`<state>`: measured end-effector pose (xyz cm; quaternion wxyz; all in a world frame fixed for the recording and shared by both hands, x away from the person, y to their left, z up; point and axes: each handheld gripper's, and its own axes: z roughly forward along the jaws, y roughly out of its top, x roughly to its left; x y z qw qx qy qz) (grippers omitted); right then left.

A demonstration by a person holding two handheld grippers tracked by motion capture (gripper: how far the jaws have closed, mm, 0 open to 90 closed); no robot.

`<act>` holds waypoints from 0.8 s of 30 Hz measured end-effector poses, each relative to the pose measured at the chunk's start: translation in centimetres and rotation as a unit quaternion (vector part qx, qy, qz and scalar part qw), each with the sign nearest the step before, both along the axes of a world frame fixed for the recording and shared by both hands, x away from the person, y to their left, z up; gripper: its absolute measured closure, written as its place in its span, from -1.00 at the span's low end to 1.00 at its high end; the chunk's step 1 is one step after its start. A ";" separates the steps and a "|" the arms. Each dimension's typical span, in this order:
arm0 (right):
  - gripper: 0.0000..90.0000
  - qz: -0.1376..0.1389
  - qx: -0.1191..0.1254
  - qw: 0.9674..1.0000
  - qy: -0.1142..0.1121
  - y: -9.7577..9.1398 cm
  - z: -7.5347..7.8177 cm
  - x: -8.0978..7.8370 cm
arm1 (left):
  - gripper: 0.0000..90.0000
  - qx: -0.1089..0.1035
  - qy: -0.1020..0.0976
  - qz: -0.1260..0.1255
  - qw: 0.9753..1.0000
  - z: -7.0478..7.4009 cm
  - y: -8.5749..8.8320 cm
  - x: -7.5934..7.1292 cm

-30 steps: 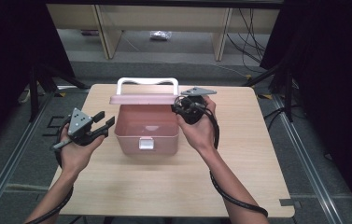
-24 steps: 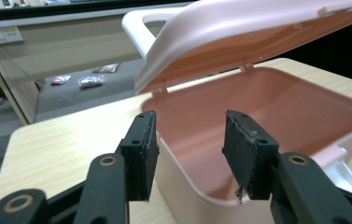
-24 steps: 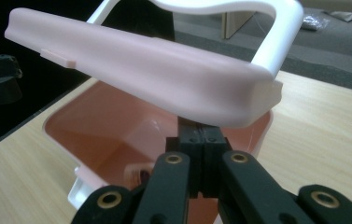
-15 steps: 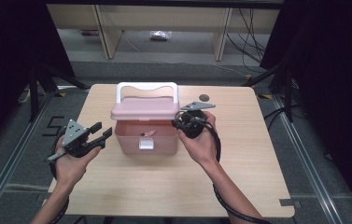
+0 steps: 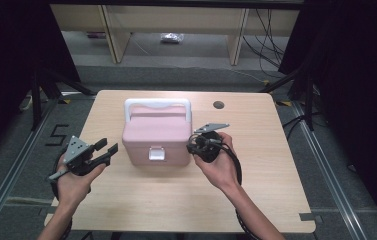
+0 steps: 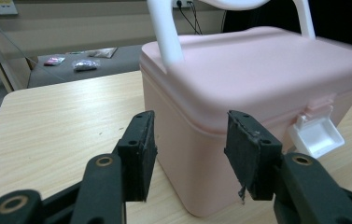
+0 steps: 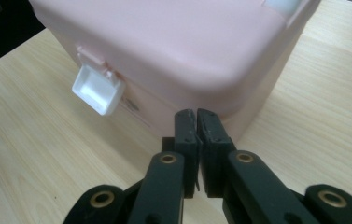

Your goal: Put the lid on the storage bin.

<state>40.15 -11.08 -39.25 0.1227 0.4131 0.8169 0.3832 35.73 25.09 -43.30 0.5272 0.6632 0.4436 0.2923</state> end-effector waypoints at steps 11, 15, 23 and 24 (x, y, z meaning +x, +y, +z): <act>0.89 -0.024 -0.022 0.999 -0.030 -3.8 -0.6 -0.4 | 0.08 -0.004 -0.010 0.028 1.000 -1.8 1.5 -0.6; 0.86 -0.046 -0.014 0.998 -0.030 -5.8 -1.7 -0.3 | 0.05 0.005 -0.009 0.043 0.999 -3.0 2.2 -0.7; 0.79 -0.100 -0.013 0.994 -0.038 -10.0 -4.3 -0.8 | -0.03 0.009 -0.007 0.065 0.998 -5.3 3.4 -0.4; 0.79 -0.116 0.002 0.993 -0.027 -10.3 -4.7 -1.1 | -0.04 0.009 -0.006 0.066 0.998 -5.6 3.4 -0.3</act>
